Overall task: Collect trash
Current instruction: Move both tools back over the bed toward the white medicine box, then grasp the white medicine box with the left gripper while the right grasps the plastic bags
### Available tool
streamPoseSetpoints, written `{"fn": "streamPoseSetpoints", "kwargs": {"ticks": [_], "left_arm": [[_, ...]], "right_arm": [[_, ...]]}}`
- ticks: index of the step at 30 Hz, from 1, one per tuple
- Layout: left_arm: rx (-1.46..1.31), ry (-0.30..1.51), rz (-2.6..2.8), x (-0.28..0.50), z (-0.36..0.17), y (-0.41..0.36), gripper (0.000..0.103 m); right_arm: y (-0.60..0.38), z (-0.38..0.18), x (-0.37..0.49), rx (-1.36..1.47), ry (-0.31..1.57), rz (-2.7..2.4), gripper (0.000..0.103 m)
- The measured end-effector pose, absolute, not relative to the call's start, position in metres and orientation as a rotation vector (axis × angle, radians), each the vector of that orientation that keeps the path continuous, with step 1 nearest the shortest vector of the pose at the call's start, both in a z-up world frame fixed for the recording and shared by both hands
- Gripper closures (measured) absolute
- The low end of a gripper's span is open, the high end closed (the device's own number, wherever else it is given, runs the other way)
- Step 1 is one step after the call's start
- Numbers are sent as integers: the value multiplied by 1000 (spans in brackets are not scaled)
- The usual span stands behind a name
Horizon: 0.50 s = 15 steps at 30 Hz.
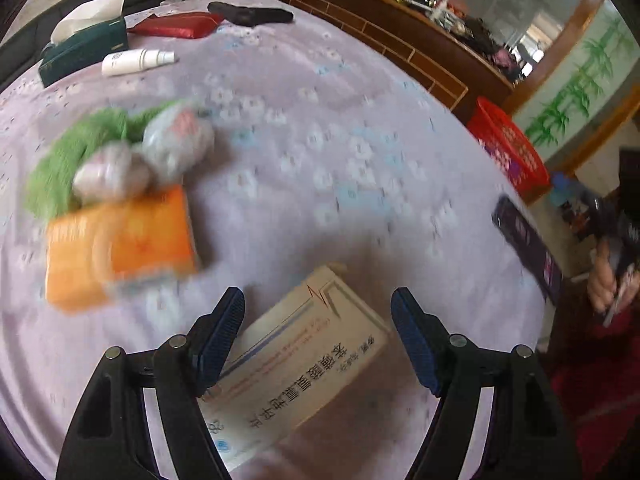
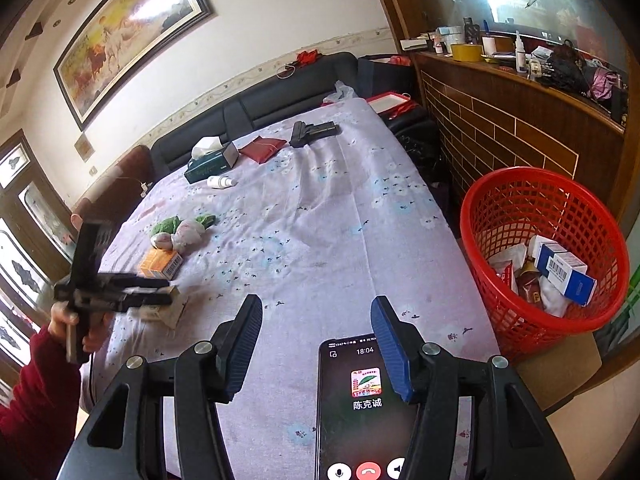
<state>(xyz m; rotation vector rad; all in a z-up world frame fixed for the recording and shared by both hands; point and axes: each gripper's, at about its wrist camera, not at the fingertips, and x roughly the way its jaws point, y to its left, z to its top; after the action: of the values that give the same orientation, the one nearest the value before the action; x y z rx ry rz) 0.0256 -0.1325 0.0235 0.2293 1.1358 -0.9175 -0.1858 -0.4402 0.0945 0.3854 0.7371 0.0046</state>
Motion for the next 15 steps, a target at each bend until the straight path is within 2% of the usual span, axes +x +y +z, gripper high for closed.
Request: {"fn": "streamPoseSetpoints", "kwargs": {"ticks": [3,6,15], "left_arm": [[249,1112,-932,2,28,-119,28],[243,1120,-931,-16,28,-110,23],[319,1085,-834,-45,17,-102,21]], "right_arm": [[-439,93,-184,383,740,15,42],[-437,90,-183,387,745,23,42],[-431,92,-184,372,745,36,42]]}}
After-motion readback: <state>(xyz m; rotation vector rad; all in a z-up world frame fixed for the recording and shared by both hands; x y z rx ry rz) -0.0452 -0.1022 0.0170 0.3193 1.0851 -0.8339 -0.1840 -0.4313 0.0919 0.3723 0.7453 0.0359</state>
